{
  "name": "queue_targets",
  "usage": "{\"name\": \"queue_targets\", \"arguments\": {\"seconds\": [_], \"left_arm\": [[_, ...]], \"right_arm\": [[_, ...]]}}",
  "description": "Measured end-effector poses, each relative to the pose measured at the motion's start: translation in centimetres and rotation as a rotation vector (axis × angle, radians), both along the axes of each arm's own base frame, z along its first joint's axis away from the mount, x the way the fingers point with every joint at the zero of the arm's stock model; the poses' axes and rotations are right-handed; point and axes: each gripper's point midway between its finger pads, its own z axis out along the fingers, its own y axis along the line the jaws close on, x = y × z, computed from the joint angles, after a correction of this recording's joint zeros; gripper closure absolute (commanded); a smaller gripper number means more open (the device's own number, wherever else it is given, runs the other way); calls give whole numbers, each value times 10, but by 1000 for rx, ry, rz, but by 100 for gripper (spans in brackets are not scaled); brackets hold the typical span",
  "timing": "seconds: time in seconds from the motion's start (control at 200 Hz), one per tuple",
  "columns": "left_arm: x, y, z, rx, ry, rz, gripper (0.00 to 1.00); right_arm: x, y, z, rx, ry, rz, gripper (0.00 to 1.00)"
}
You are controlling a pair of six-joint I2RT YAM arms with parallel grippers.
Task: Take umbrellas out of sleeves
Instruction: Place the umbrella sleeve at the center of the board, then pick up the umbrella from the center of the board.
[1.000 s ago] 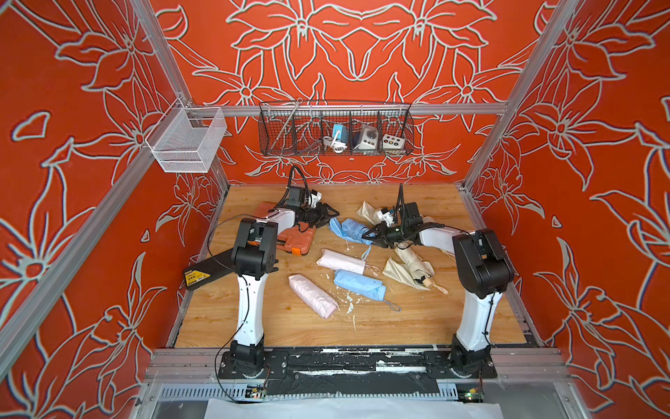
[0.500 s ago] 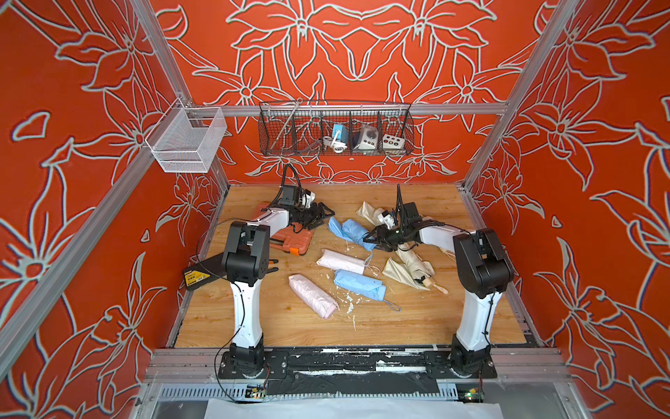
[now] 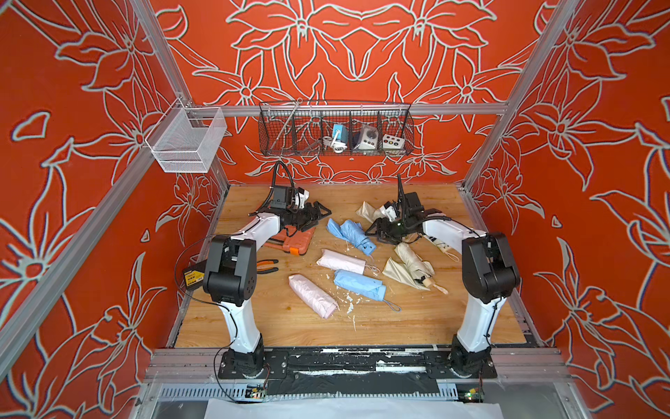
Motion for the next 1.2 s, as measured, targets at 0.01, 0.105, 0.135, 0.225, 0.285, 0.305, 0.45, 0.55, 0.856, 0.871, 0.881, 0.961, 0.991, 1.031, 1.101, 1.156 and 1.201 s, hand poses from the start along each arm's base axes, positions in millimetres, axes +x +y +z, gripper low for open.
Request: {"name": "queue_targets", "arguments": {"seconds": [0.01,0.105,0.135,0.225,0.285,0.305,0.45,0.55,0.856,0.871,0.881,0.961,0.991,1.031,1.101,1.156,1.201], "left_arm": [[-1,0,1,0,-1,0,12],[-12,2,10,7,-21,3,11],[-16,3,14,9,-29,4,11],[-28,5,23,16,-52,2,7],[-37,6,29,19,-65,2,7],[-40,6,30,21,-68,2,7],[-64,6,41,37,-104,-13,3],[-84,3,47,52,-131,-34,3],[-142,3,23,24,-49,-52,2],[-145,3,19,22,-38,-52,2],[-148,3,16,19,-28,-53,2],[-163,4,-2,6,37,-48,2],[-168,4,-7,3,57,-46,2],[-173,4,-12,-1,79,-44,2],[-177,4,-14,-4,96,-43,2],[-177,4,-13,-5,91,-43,2],[-177,4,-12,-5,87,-43,2]], "right_arm": [[0,0,2,-1,-3,1,26],[-3,1,17,-13,-39,13,26],[-5,2,22,-19,-51,17,26],[-12,1,36,-39,-78,28,26],[-17,1,48,-52,-104,36,26],[-19,0,51,-56,-110,40,26],[-35,-1,85,-95,-190,80,25],[-52,-3,105,-130,-245,125,24],[-127,-14,89,-289,-239,301,3],[-131,-15,85,-301,-237,314,2],[-134,-15,82,-307,-226,314,2],[-154,-16,63,-355,-204,367,1],[-160,-16,55,-373,-195,382,1],[-168,-16,47,-394,-186,401,2],[-177,-17,34,-437,-179,430,1],[-179,-17,28,-470,-191,442,2],[-178,-16,27,-493,-210,449,1]]}}
